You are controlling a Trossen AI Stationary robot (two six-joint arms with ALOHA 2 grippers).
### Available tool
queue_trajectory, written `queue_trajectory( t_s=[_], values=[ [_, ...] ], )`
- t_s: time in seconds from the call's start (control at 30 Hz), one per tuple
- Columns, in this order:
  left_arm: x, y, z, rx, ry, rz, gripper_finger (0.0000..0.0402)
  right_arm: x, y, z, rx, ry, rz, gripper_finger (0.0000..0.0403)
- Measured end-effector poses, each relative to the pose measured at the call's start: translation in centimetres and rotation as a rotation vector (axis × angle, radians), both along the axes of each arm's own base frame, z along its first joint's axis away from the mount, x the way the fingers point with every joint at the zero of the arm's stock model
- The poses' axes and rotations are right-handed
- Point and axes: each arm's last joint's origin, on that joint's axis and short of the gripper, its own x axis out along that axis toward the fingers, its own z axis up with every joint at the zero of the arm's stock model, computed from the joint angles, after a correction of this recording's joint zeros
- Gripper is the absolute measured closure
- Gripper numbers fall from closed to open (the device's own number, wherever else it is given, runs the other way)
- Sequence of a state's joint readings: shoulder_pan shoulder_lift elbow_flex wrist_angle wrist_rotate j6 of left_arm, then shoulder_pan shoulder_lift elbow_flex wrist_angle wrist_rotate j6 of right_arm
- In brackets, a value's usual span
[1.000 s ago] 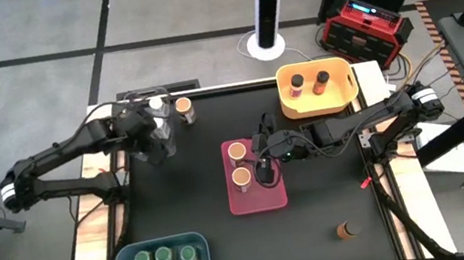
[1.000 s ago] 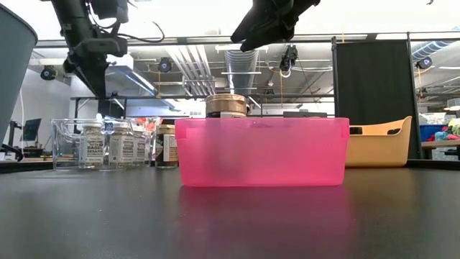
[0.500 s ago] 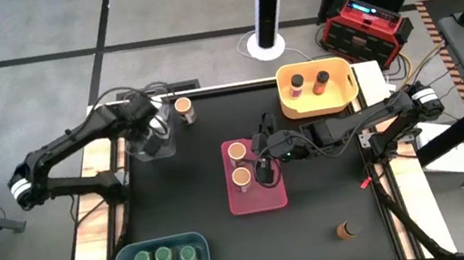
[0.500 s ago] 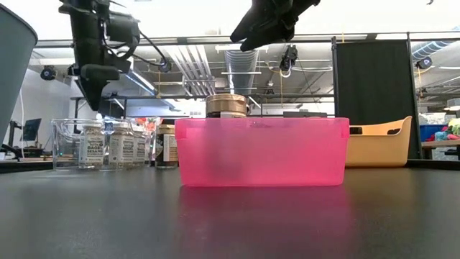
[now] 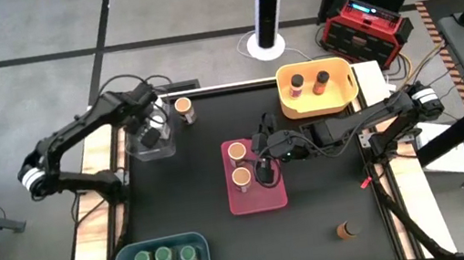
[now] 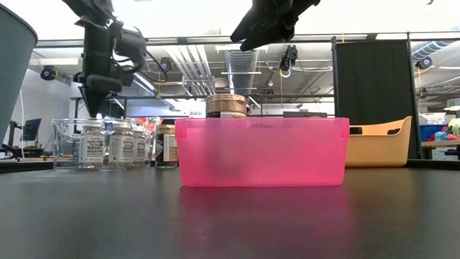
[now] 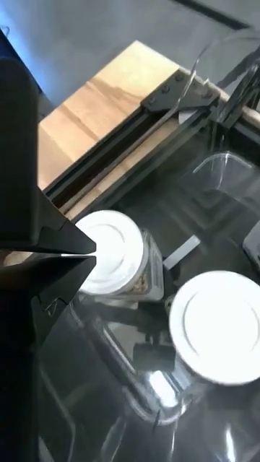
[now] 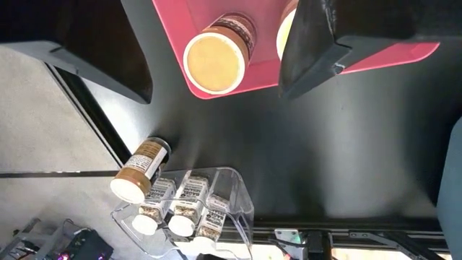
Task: Sort spices by type
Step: Put the white seasoning bottle into the transparent bin
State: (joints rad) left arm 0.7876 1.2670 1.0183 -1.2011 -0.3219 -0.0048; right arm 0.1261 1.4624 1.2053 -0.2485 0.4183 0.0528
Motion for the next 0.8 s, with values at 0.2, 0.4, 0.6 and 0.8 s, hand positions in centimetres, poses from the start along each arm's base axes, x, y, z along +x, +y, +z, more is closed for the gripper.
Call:
queue_trajectory(
  t_s=[0.2,0.4,0.6,0.8],
  values=[
    [0.18,0.30,-0.20,0.021,0.028,-0.009,0.0402,0.00,0.00,-0.02,0.000,0.000,0.000,0.0104],
    [0.18,0.30,-0.28,0.020,0.037,-0.053,0.0402,-0.03,0.00,-0.11,-0.001,0.003,0.000,0.0099],
    [0.36,0.48,-0.24,0.038,0.023,-0.065,0.0402,-0.03,-0.01,-0.14,-0.001,0.004,0.000,0.0107],
    [0.36,0.48,-0.26,0.039,0.022,-0.064,0.0402,-0.03,-0.01,-0.14,-0.001,0.004,0.000,0.0115]
  ],
)
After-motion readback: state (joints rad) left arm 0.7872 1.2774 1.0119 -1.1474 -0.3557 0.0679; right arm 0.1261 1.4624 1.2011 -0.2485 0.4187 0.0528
